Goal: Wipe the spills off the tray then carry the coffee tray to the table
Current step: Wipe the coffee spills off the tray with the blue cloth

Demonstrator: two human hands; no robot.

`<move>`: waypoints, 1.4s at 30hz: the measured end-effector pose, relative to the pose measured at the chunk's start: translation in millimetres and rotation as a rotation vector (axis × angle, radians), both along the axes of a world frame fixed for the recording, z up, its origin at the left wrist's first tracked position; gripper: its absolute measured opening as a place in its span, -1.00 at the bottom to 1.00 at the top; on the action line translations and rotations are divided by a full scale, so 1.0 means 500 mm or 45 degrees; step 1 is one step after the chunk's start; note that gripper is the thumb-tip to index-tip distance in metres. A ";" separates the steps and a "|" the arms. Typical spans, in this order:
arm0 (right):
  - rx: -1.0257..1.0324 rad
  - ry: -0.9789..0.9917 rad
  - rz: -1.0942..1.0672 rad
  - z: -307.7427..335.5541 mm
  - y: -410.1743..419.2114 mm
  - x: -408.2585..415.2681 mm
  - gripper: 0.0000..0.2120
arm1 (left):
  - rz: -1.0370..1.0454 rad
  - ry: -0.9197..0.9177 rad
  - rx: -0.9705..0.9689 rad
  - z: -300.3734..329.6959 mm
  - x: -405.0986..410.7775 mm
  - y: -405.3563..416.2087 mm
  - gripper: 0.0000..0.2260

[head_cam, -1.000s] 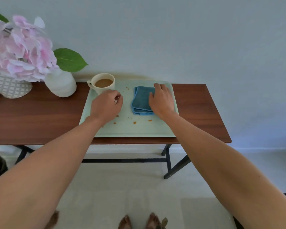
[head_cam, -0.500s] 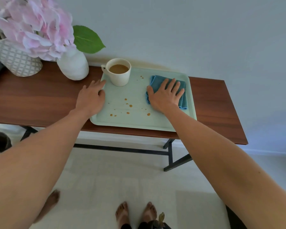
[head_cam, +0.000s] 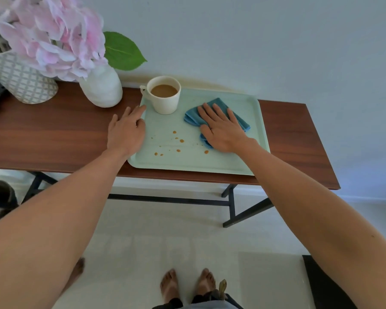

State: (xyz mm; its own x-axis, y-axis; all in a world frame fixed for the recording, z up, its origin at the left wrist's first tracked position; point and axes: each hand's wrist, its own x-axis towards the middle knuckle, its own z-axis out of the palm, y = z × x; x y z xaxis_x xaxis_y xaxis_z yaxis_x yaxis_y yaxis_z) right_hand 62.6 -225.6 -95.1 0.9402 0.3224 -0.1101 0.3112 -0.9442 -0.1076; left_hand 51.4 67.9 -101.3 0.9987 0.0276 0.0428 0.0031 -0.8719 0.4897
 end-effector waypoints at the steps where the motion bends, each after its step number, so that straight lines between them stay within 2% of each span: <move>1: -0.003 0.001 -0.014 -0.003 -0.016 -0.006 -0.41 | 0.002 -0.001 -0.002 0.001 -0.001 -0.001 -0.52; 6: 0.001 0.056 -0.304 0.006 -0.031 0.021 -0.38 | 0.003 0.005 0.008 0.004 -0.001 0.000 -0.52; 8: 0.024 0.082 -0.331 0.014 0.004 0.045 -0.37 | -0.008 0.006 0.012 0.003 -0.001 0.001 -0.52; 13: 0.042 0.073 -0.127 0.017 0.082 0.059 -0.40 | -0.009 0.011 0.010 -0.001 0.001 0.003 -0.52; 18: 0.013 0.063 0.263 0.017 -0.006 0.010 -0.46 | 0.003 0.006 0.005 -0.004 0.002 0.000 -0.52; 20: -0.002 0.075 0.261 0.016 -0.055 0.001 -0.47 | 0.004 -0.002 0.001 -0.006 0.003 0.000 -0.52; 22: -0.025 0.075 0.129 0.019 -0.078 0.015 -0.47 | 0.003 -0.003 -0.002 -0.007 0.004 0.002 -0.52; 25: -0.028 0.084 -0.043 0.026 -0.040 0.049 -0.46 | 0.001 0.000 0.005 -0.006 0.004 0.002 -0.52; 27: -0.008 0.091 -0.044 0.028 0.008 0.059 -0.45 | 0.003 -0.004 0.000 -0.005 0.002 0.002 -0.52; 31: 0.011 0.094 0.180 0.027 0.045 0.021 -0.45 | 0.011 -0.004 -0.003 -0.001 0.000 -0.001 -0.52; 35: 0.031 0.126 0.452 0.029 -0.023 -0.035 -0.47 | 0.011 -0.012 -0.018 0.001 -0.003 -0.003 -0.52; 37: 0.013 0.129 0.412 0.031 -0.066 -0.031 -0.47 | 0.008 -0.016 -0.017 0.002 -0.004 -0.003 -0.52; 42: -0.023 0.126 -0.006 0.032 -0.031 0.021 -0.46 | 0.013 -0.019 -0.053 0.001 -0.006 -0.001 -0.51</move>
